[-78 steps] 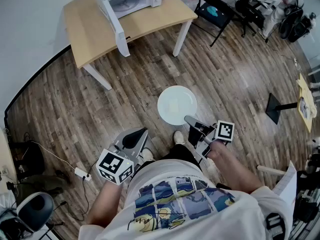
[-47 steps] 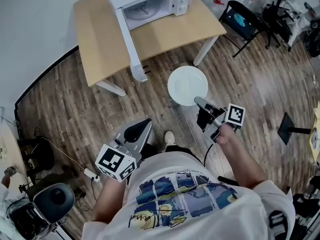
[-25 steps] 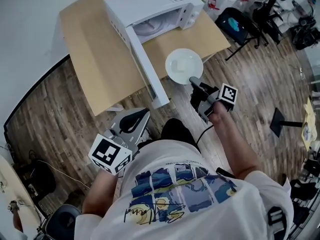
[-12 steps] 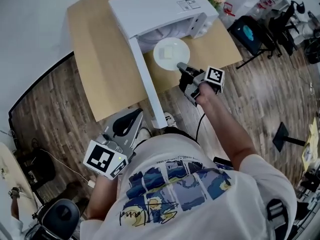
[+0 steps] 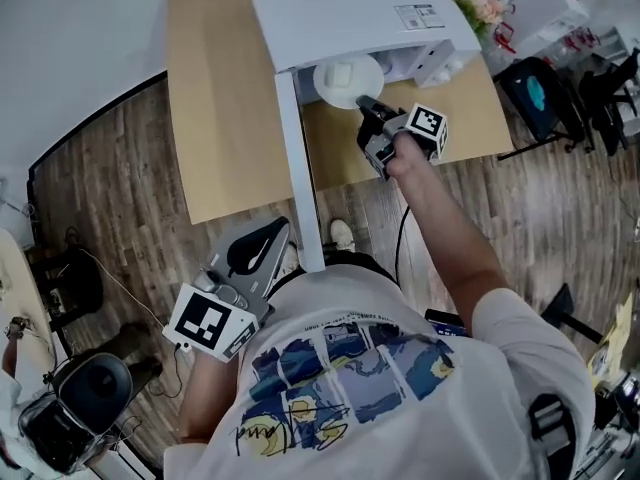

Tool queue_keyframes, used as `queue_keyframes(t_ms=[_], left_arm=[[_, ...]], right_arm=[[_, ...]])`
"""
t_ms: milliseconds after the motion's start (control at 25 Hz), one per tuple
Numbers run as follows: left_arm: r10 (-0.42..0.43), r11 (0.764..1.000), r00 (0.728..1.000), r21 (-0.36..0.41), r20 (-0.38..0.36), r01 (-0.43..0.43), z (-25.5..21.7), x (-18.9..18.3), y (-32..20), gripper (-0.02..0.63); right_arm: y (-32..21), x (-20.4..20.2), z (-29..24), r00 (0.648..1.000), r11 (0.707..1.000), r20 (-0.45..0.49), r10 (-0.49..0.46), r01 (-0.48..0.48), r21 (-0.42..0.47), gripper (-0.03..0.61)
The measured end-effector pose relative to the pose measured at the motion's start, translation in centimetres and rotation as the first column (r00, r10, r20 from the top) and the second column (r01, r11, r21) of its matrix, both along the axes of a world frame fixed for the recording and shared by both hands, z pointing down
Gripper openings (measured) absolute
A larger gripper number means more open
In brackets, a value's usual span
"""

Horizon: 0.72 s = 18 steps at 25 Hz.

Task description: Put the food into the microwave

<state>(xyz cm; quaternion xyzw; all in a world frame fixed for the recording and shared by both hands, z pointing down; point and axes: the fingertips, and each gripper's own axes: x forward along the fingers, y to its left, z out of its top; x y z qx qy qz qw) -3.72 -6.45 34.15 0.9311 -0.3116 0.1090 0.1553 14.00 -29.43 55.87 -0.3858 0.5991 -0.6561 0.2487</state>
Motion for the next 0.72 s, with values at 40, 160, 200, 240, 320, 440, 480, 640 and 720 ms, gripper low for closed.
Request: queue_keyframes(t_ms=[40, 160, 200, 240, 320, 440, 480, 640, 720], left_arm=[[-0.014, 1.000, 1.000, -0.003, 0.007, 0.014, 0.2, -0.1, 0.0, 0.008], [-0.061, 0.998, 0.998, -0.006, 0.017, 0.061, 0.2, -0.5, 0.0, 0.008], [-0.075, 0.997, 0.997, -0.007, 0.019, 0.075, 0.2, -0.7, 0.0, 0.008], [-0.087, 0.996, 0.996, -0.009, 0.024, 0.088, 0.3, -0.8, 0.1, 0.008], [-0.110, 0.994, 0.993, -0.012, 0.036, 0.110, 0.4, -1.0, 0.2, 0.008], [-0.144, 0.989, 0.988, -0.015, 0.048, 0.145, 0.6, -1.3, 0.5, 0.008], [-0.154, 0.988, 0.987, -0.016, 0.051, 0.155, 0.6, -1.4, 0.5, 0.008], [-0.188, 0.982, 0.980, -0.021, 0.067, 0.190, 0.8, -2.1, 0.6, 0.008], [-0.202, 0.979, 0.977, -0.021, 0.069, 0.204, 0.8, -2.4, 0.6, 0.008]], right_arm=[[-0.7, -0.2, 0.4, 1.000, 1.000, 0.001, -0.004, 0.004, -0.002, 0.015], [-2.3, -0.7, 1.4, 1.000, 1.000, 0.010, -0.012, 0.012, -0.016, 0.015], [-2.8, -0.8, 1.7, 1.000, 1.000, 0.010, -0.016, 0.016, -0.019, 0.015], [-3.2, -1.0, 2.0, 1.000, 1.000, 0.007, -0.020, 0.021, -0.020, 0.015], [-4.1, -1.1, 2.4, 1.000, 0.999, 0.000, -0.025, 0.025, -0.023, 0.015], [-5.5, -1.0, 3.2, 1.000, 0.999, -0.010, -0.020, 0.019, -0.028, 0.015], [-6.0, -1.0, 3.3, 1.000, 0.999, -0.015, -0.018, 0.018, -0.028, 0.015], [-7.4, -1.3, 3.9, 0.999, 0.999, -0.035, -0.014, 0.013, -0.031, 0.015], [-7.8, -1.4, 4.3, 0.999, 0.999, -0.045, -0.012, 0.010, -0.041, 0.015]])
